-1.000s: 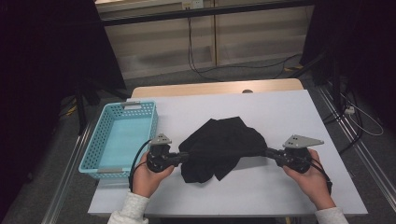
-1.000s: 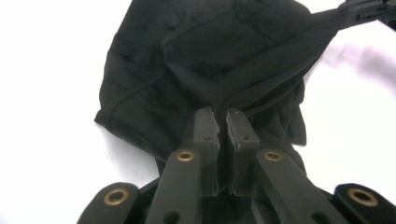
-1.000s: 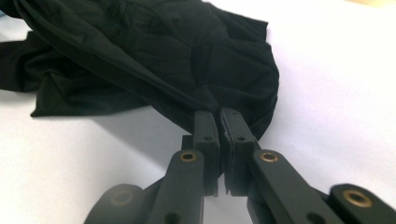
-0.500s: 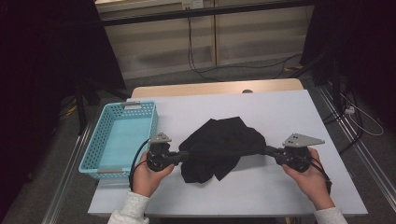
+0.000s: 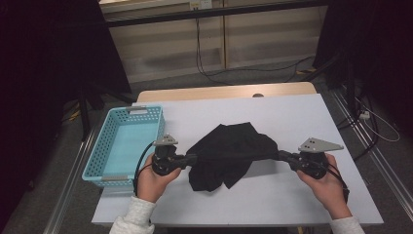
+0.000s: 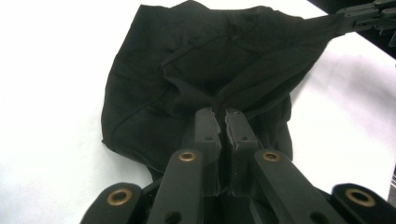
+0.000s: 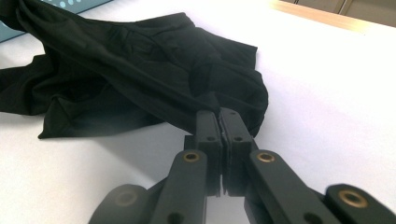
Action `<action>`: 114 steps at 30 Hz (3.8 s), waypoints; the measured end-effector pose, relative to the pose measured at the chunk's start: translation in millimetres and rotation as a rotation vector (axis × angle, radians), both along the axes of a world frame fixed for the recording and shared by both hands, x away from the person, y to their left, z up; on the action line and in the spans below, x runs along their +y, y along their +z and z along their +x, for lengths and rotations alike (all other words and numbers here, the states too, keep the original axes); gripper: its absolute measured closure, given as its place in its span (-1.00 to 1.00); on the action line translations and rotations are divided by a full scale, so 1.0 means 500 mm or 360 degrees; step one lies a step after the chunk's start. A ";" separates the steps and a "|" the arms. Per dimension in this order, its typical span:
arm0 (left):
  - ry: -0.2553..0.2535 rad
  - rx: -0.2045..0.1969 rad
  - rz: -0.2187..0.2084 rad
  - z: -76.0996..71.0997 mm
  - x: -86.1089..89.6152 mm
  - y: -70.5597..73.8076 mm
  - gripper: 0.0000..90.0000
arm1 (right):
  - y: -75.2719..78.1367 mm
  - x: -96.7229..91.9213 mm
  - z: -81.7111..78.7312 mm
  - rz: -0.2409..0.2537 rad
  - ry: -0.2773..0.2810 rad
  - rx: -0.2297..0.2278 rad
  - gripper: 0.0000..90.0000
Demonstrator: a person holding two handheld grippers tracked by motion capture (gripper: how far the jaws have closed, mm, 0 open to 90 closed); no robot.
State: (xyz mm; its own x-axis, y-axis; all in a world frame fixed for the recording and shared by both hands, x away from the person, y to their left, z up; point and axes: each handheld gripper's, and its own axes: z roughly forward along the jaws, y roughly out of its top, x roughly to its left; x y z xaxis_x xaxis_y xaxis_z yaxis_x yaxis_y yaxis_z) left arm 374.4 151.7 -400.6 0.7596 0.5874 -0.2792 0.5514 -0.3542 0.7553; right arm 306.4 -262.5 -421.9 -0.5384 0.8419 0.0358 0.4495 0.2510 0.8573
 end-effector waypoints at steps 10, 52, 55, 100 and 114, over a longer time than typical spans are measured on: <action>-0.0011 0.0018 0.0029 0.008 -0.003 0.014 0.90 | 0.008 0.003 0.000 0.0009 0.0006 -0.0002 0.96; 0.0065 0.0064 0.0002 0.071 0.000 0.057 0.90 | 0.054 0.002 0.060 -0.0017 -0.0013 -0.0045 0.97; 0.0069 0.0072 -0.0008 0.092 -0.001 0.064 0.90 | 0.059 0.001 0.080 -0.0045 -0.0013 -0.0037 0.97; 0.0129 -0.0183 0.0138 0.030 -0.048 -0.052 -0.74 | -0.070 0.102 0.052 -0.0085 -0.0036 0.0136 -0.44; 0.0124 -0.0175 0.0173 0.005 -0.036 -0.068 -0.75 | -0.079 0.145 0.050 -0.0128 0.0067 0.0170 -0.29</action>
